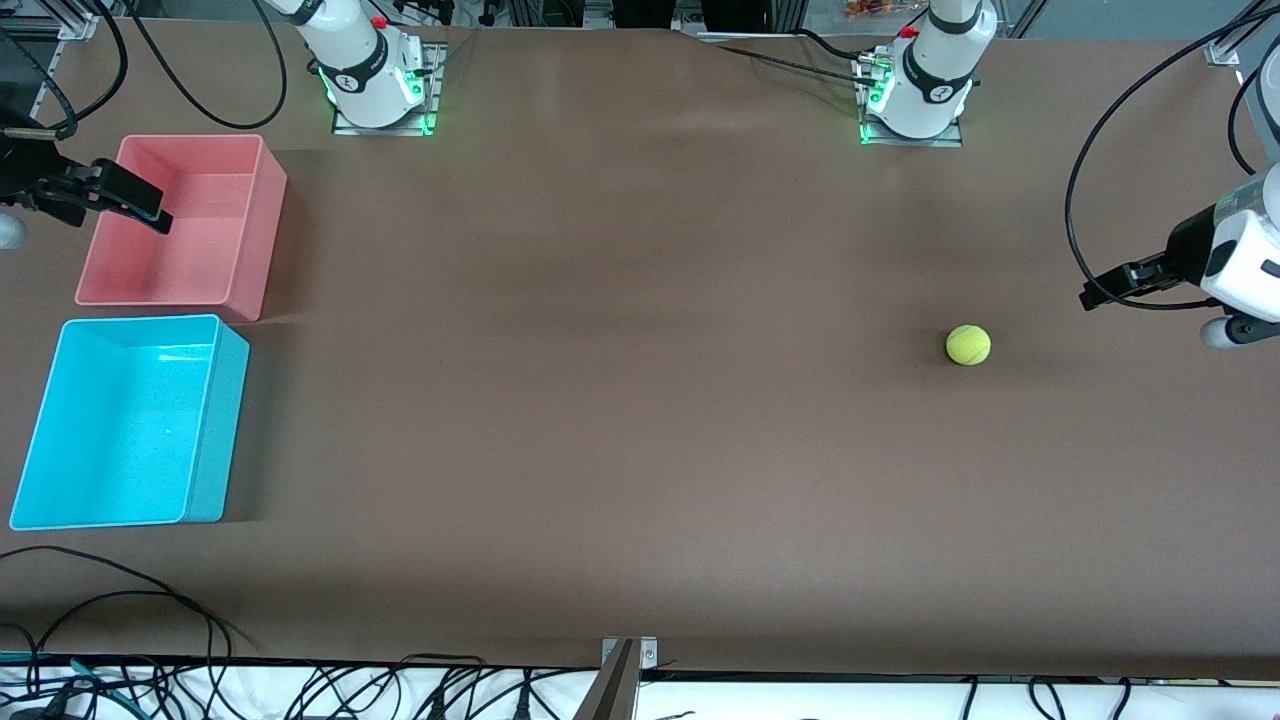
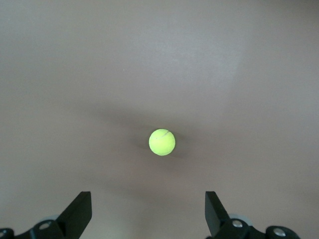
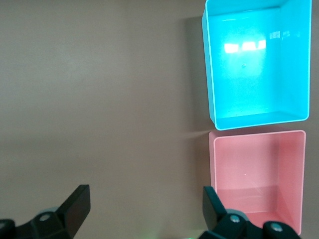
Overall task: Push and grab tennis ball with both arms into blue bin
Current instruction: 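Move the left gripper out toward the tennis ball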
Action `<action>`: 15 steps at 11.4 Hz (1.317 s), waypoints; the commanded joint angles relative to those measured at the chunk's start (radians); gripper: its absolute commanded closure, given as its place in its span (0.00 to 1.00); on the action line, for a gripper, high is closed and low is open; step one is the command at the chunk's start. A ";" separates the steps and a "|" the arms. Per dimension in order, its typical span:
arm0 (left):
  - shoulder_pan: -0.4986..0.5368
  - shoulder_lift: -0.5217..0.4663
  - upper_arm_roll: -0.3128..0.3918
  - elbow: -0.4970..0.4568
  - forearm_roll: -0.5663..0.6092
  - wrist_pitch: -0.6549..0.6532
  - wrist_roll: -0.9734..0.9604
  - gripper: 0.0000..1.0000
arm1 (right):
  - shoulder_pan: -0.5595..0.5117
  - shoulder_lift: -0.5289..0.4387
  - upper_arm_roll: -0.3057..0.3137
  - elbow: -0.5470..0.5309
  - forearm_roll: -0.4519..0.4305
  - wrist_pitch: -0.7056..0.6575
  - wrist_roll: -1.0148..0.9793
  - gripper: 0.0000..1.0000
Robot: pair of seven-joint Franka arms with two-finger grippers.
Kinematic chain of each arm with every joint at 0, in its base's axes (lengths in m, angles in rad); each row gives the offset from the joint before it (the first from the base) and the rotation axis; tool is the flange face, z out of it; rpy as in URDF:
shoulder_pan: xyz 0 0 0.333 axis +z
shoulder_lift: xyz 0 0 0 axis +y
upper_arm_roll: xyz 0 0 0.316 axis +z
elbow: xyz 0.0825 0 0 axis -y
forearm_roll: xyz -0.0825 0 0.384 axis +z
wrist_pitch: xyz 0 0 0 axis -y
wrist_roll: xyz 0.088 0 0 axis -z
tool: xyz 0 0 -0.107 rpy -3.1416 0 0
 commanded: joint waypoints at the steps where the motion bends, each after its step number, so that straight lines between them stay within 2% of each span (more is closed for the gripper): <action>1: -0.010 -0.003 -0.010 -0.020 0.038 0.047 0.009 0.00 | -0.001 0.013 0.000 0.028 -0.001 -0.016 0.004 0.00; 3: 0.011 -0.002 -0.007 -0.107 0.033 0.180 0.016 0.00 | -0.001 0.016 0.000 0.028 0.000 -0.012 0.012 0.00; 5: 0.036 0.005 -0.004 -0.148 0.024 0.242 0.090 0.00 | -0.001 0.014 0.000 0.028 -0.001 -0.012 0.009 0.00; 8: 0.043 0.006 -0.004 -0.226 0.022 0.334 0.098 0.00 | -0.003 0.014 0.000 0.028 0.000 -0.013 0.006 0.00; 13: 0.051 0.012 -0.005 -0.417 0.035 0.569 0.099 0.00 | -0.003 0.014 0.000 0.028 0.000 -0.013 0.001 0.00; 15: 0.050 0.023 -0.007 -0.467 0.039 0.618 0.119 0.00 | -0.001 0.014 0.000 0.028 0.000 -0.013 0.004 0.00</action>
